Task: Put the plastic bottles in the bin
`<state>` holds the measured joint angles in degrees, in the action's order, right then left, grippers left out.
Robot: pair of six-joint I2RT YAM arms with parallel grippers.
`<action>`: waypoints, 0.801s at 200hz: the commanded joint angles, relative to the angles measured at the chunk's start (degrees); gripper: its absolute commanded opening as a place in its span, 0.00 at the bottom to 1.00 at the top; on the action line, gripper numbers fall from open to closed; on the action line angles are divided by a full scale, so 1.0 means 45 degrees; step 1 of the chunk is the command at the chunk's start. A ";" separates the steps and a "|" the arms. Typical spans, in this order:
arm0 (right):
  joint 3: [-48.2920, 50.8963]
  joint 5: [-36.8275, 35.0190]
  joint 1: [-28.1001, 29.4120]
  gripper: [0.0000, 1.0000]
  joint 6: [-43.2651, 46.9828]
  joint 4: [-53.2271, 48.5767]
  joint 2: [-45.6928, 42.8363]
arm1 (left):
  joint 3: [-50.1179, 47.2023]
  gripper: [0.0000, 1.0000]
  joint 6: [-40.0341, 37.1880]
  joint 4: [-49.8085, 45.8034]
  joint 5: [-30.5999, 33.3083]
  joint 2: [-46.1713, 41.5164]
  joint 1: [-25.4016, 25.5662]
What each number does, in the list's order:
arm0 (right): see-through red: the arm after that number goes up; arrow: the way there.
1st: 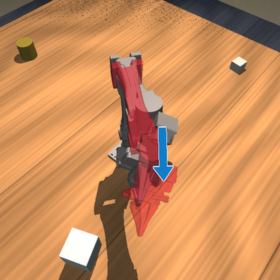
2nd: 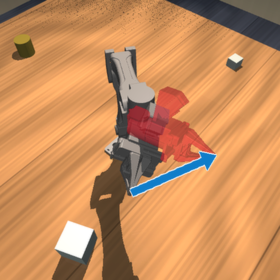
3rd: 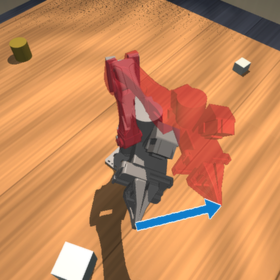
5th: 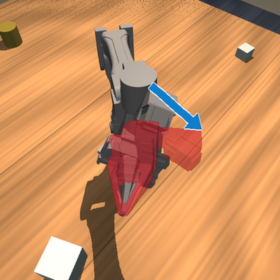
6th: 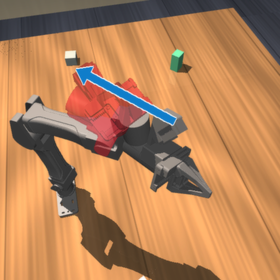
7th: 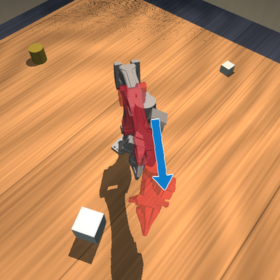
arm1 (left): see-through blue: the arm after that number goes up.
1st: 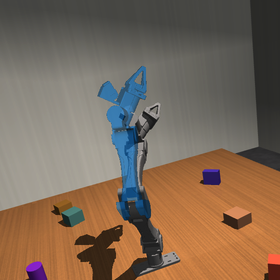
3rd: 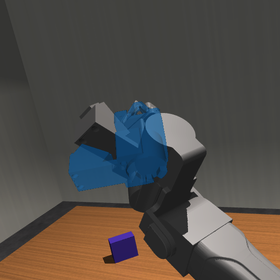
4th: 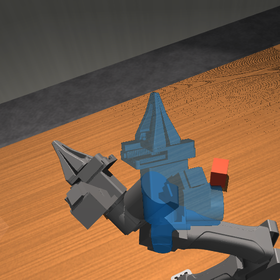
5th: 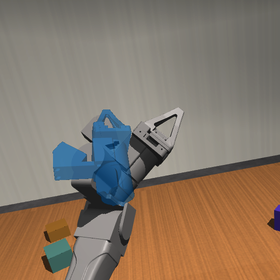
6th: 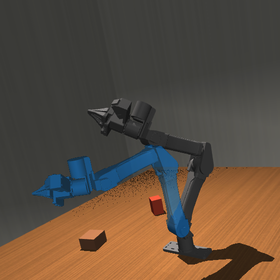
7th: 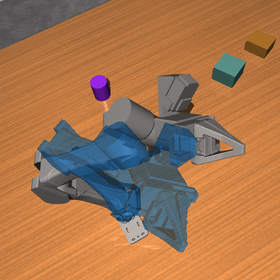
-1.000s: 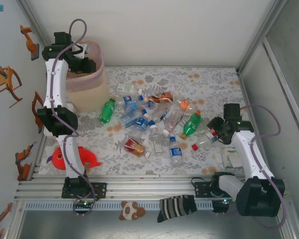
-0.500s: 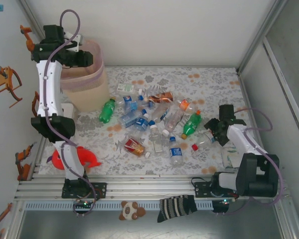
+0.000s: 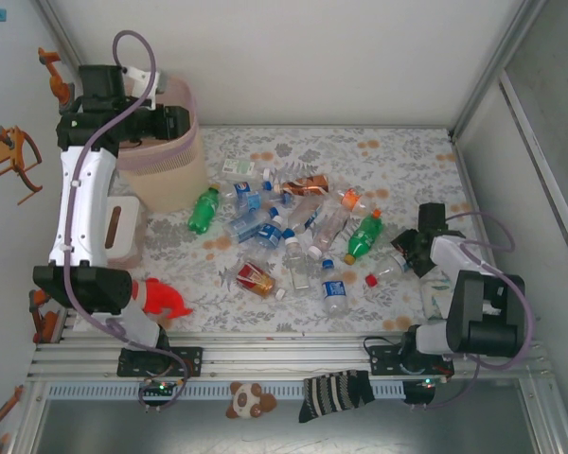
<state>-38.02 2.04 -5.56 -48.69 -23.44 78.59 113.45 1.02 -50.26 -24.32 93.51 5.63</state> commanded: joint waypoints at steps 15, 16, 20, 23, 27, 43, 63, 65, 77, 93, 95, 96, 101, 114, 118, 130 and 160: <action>0.0110 -0.0490 -0.0131 0.68 0.0328 -0.0169 -0.1234 | -0.3434 0.51 0.1880 0.5280 -0.1846 -0.2220 0.0278; 0.0100 -0.0492 -0.0121 0.68 0.0349 -0.0185 -0.1273 | -0.3521 0.51 0.1931 0.5392 -0.1874 -0.2272 0.0285; 0.0066 -0.0516 -0.0126 0.68 0.0435 -0.0227 -0.1438 | -0.3860 0.51 0.2101 0.5823 -0.1990 -0.2456 0.0324; 0.0045 -0.0530 -0.0121 0.68 0.0500 -0.0255 -0.1562 | -0.4100 0.51 0.2226 0.6128 -0.2078 -0.2590 0.0340; 0.0020 -0.0527 -0.0129 0.67 0.0571 -0.0278 -0.1726 | -0.4400 0.51 0.2371 0.6570 -0.2206 -0.2736 0.0365; -0.0187 -0.0570 -0.0131 0.66 0.1006 -0.0420 -0.2405 | -0.5228 0.52 0.2711 0.7737 -0.2593 -0.3137 0.0549; -0.0576 -0.0538 -0.0118 0.64 0.1627 -0.0552 -0.3260 | -0.5698 0.53 0.2729 0.8310 -0.2889 -0.3346 0.0898; -0.0619 -0.0519 -0.0123 0.64 0.1700 -0.0552 -0.3341 | -0.5738 0.53 0.2710 0.8335 -0.2910 -0.3341 0.0937; -0.0813 -0.0538 -0.0119 0.62 0.1953 -0.0638 -0.3815 | -0.5930 0.53 0.2608 0.8506 -0.3002 -0.3384 0.1192; -0.1106 -0.0318 -0.0126 0.60 0.2338 -0.0699 -0.4289 | -0.6142 0.53 0.2630 0.8723 -0.3023 -0.3349 0.1566; -0.1147 -0.0239 -0.0115 0.60 0.2390 -0.0682 -0.4346 | -0.6171 0.53 0.2637 0.8760 -0.3070 -0.3337 0.1617; -0.1163 -0.0190 -0.0113 0.60 0.2415 -0.0666 -0.4372 | -0.6169 0.54 0.2641 0.8764 -0.3081 -0.3338 0.1638; -0.1258 0.0033 -0.0102 0.60 0.2552 -0.0605 -0.4503 | -0.6196 0.53 0.2630 0.8846 -0.3165 -0.3287 0.1755; -0.1493 0.0827 -0.0108 0.58 0.2898 -0.0330 -0.4849 | -0.6192 0.54 0.2564 0.8925 -0.3454 -0.3095 0.2094; -0.1546 0.1101 -0.0102 0.57 0.3007 -0.0210 -0.4971 | -0.6166 0.54 0.2522 0.8950 -0.3575 -0.3038 0.2203; -0.1823 0.2043 -0.0110 0.56 0.3468 0.0144 -0.5305 | -0.6118 0.55 0.2364 0.8982 -0.3758 -0.2892 0.2535; -0.2673 0.4798 -0.0085 0.54 0.4740 0.1021 -0.5913 | -0.6173 0.56 0.1810 0.9309 -0.4445 -0.2631 0.3382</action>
<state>-45.84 11.75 -5.63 -33.91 -23.88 54.33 85.76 11.53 -11.79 -39.70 80.88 18.46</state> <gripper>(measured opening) 0.590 0.556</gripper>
